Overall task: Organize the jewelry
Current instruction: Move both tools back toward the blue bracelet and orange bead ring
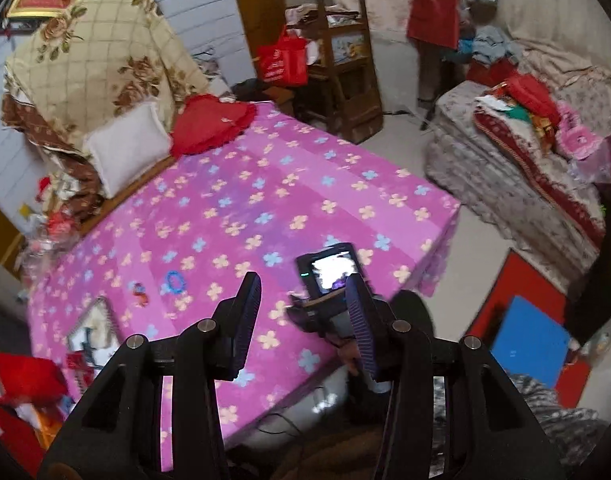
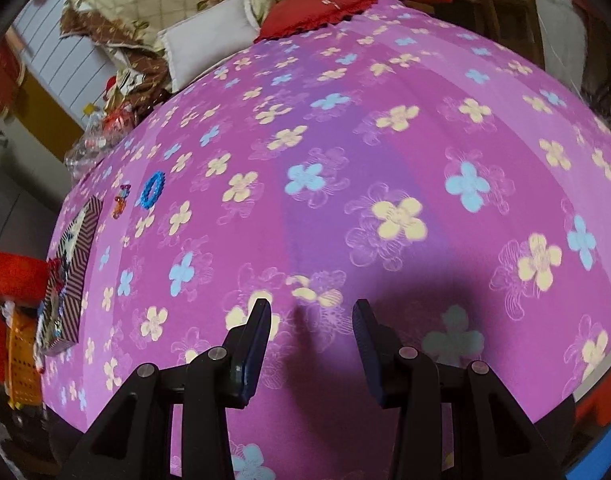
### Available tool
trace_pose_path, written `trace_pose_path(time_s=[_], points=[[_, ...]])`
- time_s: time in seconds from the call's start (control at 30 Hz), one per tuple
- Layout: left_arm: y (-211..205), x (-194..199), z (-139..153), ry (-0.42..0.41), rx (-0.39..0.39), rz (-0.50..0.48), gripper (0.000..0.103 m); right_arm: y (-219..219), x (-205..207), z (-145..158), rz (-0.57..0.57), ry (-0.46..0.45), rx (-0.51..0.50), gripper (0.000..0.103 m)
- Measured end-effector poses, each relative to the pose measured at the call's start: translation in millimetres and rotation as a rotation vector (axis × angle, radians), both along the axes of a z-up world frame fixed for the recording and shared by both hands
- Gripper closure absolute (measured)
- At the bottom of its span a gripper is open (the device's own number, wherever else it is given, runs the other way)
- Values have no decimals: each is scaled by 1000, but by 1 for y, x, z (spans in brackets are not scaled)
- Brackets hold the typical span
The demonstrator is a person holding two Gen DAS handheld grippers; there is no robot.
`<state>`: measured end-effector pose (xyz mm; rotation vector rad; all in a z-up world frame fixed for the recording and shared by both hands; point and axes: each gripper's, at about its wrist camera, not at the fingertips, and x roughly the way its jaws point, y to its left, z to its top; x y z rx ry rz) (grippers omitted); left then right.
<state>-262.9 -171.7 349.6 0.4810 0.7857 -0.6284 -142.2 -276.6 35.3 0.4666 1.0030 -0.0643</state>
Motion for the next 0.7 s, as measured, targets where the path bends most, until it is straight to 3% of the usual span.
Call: trace_pose_path(time_s=[0.1,0.23,0.33,0.4,0.47,0.6,0.7], points=[[9,10,-4,-1,23,55,60,-1,-2,-2,-1,2,7,63],[21,13,0,-31,-1,89,59,3,-1,-2,14,-4,1,63],[39,27,-8,33,2,109,59,9,-1,1,30,-13,-17,63],[52,38,-13,27,-16,125,59,12,0,2,41,-22,-30,63],[78,62,-20,14,-52,194,59,14,1,3,50,-29,-35,63],[134,110,-45,70,-143,295,59,25,6,2,85,-39,-43,63],[181,138,-77,0,-177,377,58,38,10,0,126,-41,-60,63]])
